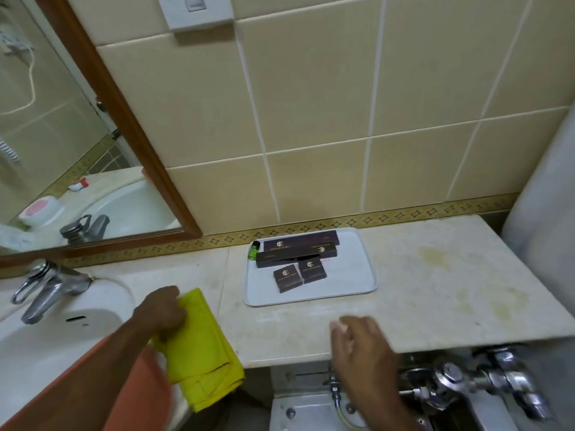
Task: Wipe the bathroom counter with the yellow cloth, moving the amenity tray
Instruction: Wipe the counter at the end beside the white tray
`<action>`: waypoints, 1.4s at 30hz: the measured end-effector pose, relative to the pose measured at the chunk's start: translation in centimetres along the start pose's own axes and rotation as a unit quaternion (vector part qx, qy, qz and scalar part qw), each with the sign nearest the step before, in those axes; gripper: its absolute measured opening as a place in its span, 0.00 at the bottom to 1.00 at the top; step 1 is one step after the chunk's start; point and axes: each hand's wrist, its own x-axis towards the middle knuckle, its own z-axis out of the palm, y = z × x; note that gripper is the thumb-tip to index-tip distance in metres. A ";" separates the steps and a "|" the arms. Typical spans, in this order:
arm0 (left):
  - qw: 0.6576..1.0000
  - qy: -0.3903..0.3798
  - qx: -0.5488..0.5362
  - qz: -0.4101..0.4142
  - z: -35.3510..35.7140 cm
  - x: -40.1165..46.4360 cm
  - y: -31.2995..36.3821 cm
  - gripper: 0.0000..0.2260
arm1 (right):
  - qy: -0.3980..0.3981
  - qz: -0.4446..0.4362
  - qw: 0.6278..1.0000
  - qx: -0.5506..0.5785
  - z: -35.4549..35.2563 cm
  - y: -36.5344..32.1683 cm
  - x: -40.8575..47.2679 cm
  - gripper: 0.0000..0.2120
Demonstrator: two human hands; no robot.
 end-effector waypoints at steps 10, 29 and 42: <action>0.939 -0.019 0.049 0.340 -9.7 -14.0 9.6 0.09 | -0.267 0.018 0.939 0.215 0.1 -2.2 -3.4 0.44; 0.922 0.130 -0.025 0.365 -0.2 -5.7 41.7 0.15 | -0.101 0.255 0.961 0.041 -10.5 10.5 9.0 0.15; 0.936 0.153 -0.076 0.306 9.7 -2.4 34.1 0.28 | -0.131 -0.190 0.937 -0.262 -4.0 11.6 13.1 0.29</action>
